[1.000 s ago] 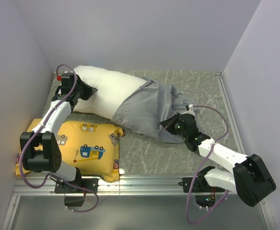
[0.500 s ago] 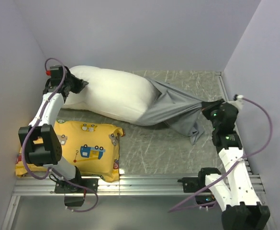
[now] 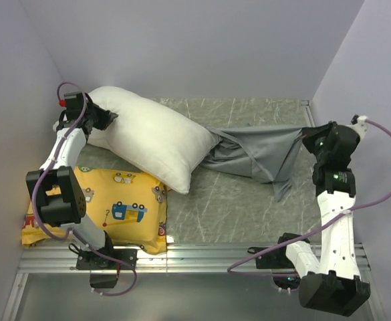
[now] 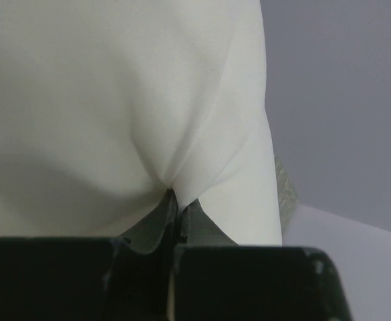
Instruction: Remove the pillowcase from the pillow
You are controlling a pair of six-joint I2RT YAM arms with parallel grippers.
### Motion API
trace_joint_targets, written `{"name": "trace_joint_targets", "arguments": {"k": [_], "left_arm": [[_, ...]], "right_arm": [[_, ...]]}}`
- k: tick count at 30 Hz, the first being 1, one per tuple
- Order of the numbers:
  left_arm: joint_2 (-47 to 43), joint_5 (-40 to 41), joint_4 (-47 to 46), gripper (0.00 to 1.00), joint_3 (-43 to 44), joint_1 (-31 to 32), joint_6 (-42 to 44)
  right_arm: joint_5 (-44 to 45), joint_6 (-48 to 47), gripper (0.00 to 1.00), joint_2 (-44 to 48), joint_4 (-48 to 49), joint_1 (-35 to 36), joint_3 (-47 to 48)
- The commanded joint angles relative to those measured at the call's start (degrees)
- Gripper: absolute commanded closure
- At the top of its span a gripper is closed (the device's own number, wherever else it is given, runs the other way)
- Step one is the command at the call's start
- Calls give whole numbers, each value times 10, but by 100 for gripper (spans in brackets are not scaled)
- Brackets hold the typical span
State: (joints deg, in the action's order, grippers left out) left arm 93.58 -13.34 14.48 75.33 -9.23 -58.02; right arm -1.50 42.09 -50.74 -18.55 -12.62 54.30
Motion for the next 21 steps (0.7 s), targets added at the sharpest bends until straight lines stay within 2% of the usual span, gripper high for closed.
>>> {"name": "trace_joint_targets", "arguments": {"k": [1,6,9,13,17,20,21], "left_arm": [[16,-17,-47,99,35,2,1],[20,-29,-53,100,48,3,-6],[13,-35,-56,99,67,4,-7],[26,-55,-58,100,110,10,-13],[51,-70,-60,100,141,33,-17],[68,-80,-63,100,159,48,-12],[71,-86,-63,100,163,55,-10]], "right_arm": [[11,-11,100,-13,3,-3,113],[77,-15,100,-73,-73,-6,294],[59,4,100,-94,-61,-9,375],[-21,12,100,-160,-80,-7,476],[-109,5,100,-207,-62,8,502],[-58,-45,100,-247,-87,79,515],[-41,-54,100,-249,-87,108,481]]}}
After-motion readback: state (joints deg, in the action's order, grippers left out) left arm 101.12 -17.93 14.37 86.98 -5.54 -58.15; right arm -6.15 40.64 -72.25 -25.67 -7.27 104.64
